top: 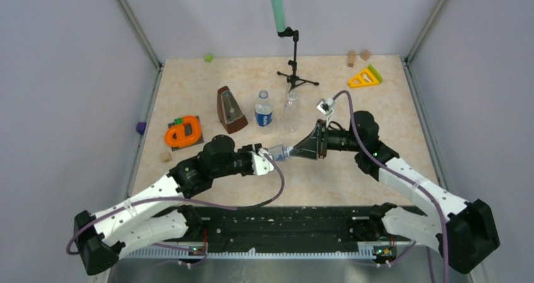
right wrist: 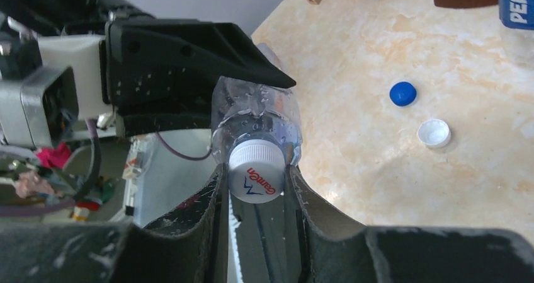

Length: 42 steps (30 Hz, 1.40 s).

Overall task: Unscrew the bottle caps
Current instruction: Unscrew the bottle cap from the plastic bottle.

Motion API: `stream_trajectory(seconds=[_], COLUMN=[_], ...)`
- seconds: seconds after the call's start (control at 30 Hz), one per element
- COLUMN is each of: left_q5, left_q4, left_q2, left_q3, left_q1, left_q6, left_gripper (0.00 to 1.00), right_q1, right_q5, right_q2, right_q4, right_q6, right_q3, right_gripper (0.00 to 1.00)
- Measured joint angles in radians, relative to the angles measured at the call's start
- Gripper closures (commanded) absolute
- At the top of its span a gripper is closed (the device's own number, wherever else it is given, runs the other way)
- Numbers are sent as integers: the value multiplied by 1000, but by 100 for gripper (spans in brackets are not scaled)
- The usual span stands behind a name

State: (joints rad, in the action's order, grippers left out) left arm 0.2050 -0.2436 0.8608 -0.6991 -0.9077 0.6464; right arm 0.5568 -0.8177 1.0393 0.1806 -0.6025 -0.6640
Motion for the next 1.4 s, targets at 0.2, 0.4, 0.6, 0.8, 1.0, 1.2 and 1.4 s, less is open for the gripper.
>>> stream_trajectory(seconds=[0.2,0.4,0.6,0.8,1.0,1.2,1.4], left_q5=[145,219,225,198,152,115,80], left_q4=[-58,-68,-86,-102,-109,-86,-57], left_q2=[-19,-25,0,12,11,-16,-29], left_q3=[-30,-62,-73,-79,-78,-58,-40], left_q1=[20,25,32,35,36,34,28], left_q6=[-50,-74,-76,-76,-76,-62,-33], left_gripper=[100,100,100,100,100,100,100], right_q1=[22,37,42,43,43,43,43], right_q5=[-37,-26,-3,30,47,67,92], right_q2=[-111,-196,-192,-170,-121,-85,-56], right_q4=[44,28,5,13,68,121,164], right_q6=[111,223,235,214,143,40,-51], right_q3=[63,64,64,68,76,80,81], right_gripper=[100,100,82,69,61,50,47])
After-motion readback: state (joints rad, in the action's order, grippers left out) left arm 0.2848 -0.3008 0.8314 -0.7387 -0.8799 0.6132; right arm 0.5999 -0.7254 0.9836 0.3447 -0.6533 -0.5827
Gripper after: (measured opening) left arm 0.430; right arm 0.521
